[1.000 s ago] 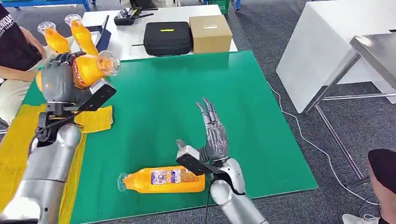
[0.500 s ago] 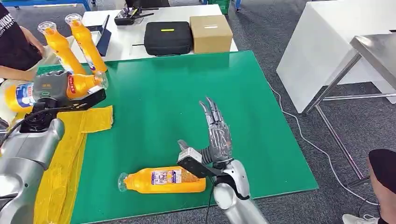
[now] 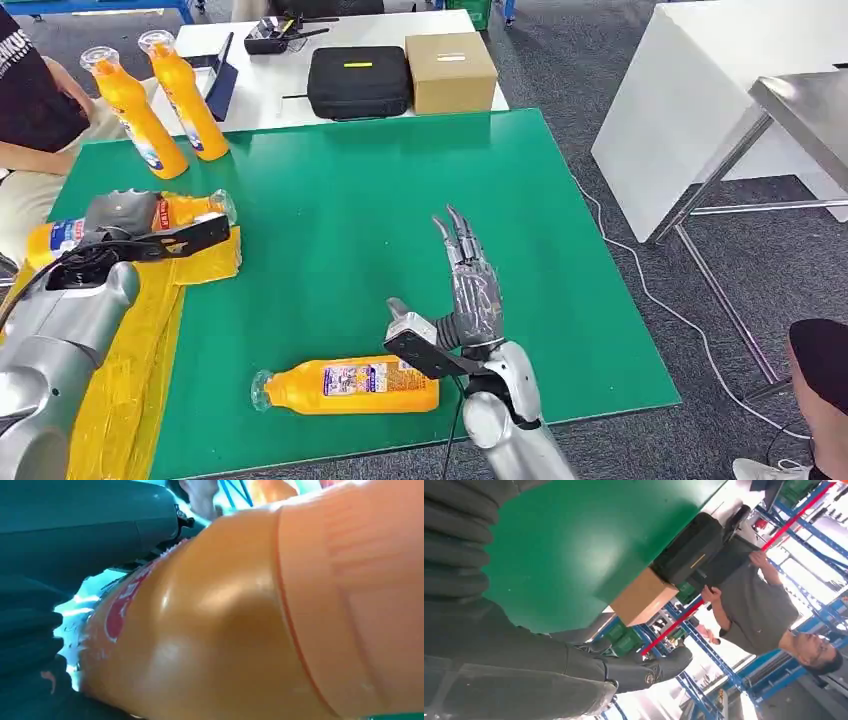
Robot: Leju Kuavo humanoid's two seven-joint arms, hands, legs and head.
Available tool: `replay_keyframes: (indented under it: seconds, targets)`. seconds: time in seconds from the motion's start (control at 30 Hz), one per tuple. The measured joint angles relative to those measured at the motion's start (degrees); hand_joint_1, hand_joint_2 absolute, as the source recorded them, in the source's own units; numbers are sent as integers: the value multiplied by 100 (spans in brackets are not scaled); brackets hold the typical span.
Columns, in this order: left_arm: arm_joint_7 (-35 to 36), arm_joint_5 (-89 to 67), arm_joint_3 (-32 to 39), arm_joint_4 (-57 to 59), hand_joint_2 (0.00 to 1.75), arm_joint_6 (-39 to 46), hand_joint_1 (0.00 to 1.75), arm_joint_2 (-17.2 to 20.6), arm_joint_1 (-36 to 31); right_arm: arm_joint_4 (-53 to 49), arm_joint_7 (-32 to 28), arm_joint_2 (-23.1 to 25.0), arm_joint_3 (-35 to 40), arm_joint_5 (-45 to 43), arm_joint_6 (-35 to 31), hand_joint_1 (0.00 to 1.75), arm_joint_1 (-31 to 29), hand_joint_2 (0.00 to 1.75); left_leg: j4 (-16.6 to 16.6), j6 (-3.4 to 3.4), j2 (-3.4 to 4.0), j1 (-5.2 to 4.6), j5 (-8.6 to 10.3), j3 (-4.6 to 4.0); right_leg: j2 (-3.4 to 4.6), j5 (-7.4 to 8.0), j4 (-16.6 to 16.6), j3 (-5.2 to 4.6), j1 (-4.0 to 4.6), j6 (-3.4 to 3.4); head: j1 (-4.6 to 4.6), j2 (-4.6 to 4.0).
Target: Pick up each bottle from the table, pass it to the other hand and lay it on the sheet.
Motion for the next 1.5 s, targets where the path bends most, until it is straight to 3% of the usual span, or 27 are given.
replay_keyframes:
  seconds: [0.5, 0.57, 0.6, 0.63, 0.67, 0.7, 0.73, 0.97, 1.17, 1.5]
  targets:
    - [-9, 50, 162, 308, 175, -485, 171, 79, 26, 0, 52, 59, -131, 103, 111, 0, -4, 175, 0, 0, -5, 0, 0, -2, -1, 0, 0, 1, -1, 0, 0, -2]
    - [-9, 57, 164, 332, 175, -494, 164, 83, 26, 0, 52, 74, -135, 105, 111, 0, -4, 175, 0, 0, -4, 0, 0, -1, -1, 0, -1, 1, -1, 0, 0, -2]
    - [-9, 57, 164, 343, 175, -494, 155, 83, 26, 0, 52, 81, -135, 105, 111, 0, -4, 175, 0, 0, -4, 0, 0, -2, -1, 0, 0, 0, -1, 0, 0, 0]
    - [-7, 57, 164, 350, 175, -496, 136, 83, 26, 0, 52, 81, -138, 105, 111, 0, -4, 175, 0, 0, -5, 0, 0, -2, -1, 0, -1, 0, 0, 0, 0, 0]
    - [-7, 57, 164, 354, 175, -498, 73, 83, 26, 0, 52, 81, -140, 105, 111, 0, -4, 175, 0, 0, -5, 0, 0, -2, -1, 0, 0, 0, 0, 0, 0, -2]
    - [-4, 57, 166, 363, 175, -516, 28, 83, 25, 2, 52, 81, -142, 107, 114, 0, -3, 175, 0, 0, -5, 0, 0, -1, -1, 0, 0, 1, 0, 0, 0, 0]
    - [2, 57, 171, 376, 175, -555, 0, 83, 24, 2, 55, 81, -144, 112, 114, 0, -3, 175, 0, 0, -4, 0, 0, -1, -1, 0, 0, 1, -1, 0, 0, -2]
    - [48, -6, 267, 548, 175, -1002, 0, 92, 26, 7, 57, 81, -157, 118, 114, 0, -3, 175, 0, 0, -4, 0, 0, -1, -1, 0, 0, 1, 0, 0, 0, -2]
    - [-354, -22, 265, 721, 175, -1496, 0, 92, 27, 7, 107, 81, -164, 155, 114, 0, -3, 175, 0, 0, -4, 0, 0, 0, 0, 0, -1, 0, 0, 0, 0, -2]
    - [-529, -22, 265, 857, 175, -1702, 0, 40, 17, 7, 140, 81, -240, 186, 96, 0, 2, 175, 0, 0, -3, -1, 0, 1, 0, 0, -1, 0, 0, 0, 0, 0]
